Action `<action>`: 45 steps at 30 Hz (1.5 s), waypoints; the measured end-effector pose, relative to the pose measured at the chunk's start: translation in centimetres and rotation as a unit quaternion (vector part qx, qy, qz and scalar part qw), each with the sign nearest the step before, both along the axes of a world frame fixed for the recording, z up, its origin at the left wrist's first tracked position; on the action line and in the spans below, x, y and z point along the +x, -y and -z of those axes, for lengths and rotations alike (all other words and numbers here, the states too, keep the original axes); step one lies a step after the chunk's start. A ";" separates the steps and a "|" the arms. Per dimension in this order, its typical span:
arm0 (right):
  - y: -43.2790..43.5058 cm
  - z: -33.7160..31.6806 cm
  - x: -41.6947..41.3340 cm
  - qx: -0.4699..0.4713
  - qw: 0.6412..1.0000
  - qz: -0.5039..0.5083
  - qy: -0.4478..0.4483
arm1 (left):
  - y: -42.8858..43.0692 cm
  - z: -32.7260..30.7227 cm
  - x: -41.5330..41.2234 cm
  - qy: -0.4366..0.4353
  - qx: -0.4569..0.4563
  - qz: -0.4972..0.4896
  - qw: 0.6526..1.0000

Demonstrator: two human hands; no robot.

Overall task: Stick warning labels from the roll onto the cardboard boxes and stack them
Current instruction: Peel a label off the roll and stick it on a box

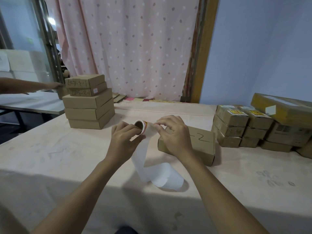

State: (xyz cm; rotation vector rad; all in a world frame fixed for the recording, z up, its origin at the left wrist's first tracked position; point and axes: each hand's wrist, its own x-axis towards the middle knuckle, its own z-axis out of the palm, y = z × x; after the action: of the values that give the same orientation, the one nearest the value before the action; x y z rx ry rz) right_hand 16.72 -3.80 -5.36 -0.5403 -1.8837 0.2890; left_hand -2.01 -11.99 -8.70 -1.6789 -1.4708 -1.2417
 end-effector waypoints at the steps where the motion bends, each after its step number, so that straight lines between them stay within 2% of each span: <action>1: -0.1 -0.1 0.0 -0.021 1.000 0.001 -0.011 | 0.0 0.0 -0.5 -0.009 -0.005 -0.005 1.000; 4: -0.5 -0.3 0.2 -0.087 0.995 -0.002 -0.057 | 0.3 -0.1 -2.2 -0.049 -0.020 -0.027 0.998; 9: -0.8 -0.9 1.2 -0.203 0.964 -0.029 -0.166 | 1.0 -2.8 -5.8 -0.067 -0.015 -0.093 0.993; 12: -1.3 -0.8 1.8 -0.260 0.947 -0.052 -0.181 | 1.6 -6.9 -7.9 -0.051 0.018 -0.159 0.986; 15: -1.6 -0.4 1.9 -0.295 0.936 -0.068 -0.179 | 2.2 -9.8 -8.5 -0.047 0.062 -0.253 0.964; 19: -1.7 0.7 1.4 -0.314 0.932 -0.068 -0.169 | 2.1 -9.7 -7.7 -0.134 0.083 -0.266 0.951; 23: -1.8 1.6 1.3 -0.337 0.926 -0.064 -0.158 | 1.1 -6.2 -6.7 -0.211 -0.024 -0.177 0.961; 26: -2.2 2.2 1.6 -0.353 0.921 -0.054 -0.159 | 0.0 -2.5 -5.5 -0.261 -0.133 -0.101 0.951; 31: -2.9 3.2 2.9 -0.368 0.918 -0.028 -0.144 | -1.5 1.6 -4.5 -0.225 -0.281 -0.104 0.927; 41: -4.0 5.0 4.7 -0.382 0.913 -0.009 -0.141 | -2.6 2.4 -4.1 -0.172 -0.405 -0.154 0.885; 43: -4.2 5.5 4.8 -0.374 0.918 -0.001 -0.133 | -2.6 2.3 -3.7 -0.138 -0.396 -0.166 0.893; 45: -4.1 5.6 4.8 -0.364 0.923 0.011 -0.124 | -2.8 2.2 -2.8 -0.097 -0.347 -0.167 0.918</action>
State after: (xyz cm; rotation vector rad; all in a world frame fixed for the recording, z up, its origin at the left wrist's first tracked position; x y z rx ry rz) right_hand 21.51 0.29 -10.99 -0.9675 -1.4821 1.0154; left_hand -4.78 -9.19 -10.91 -1.7834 -2.1054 -0.3582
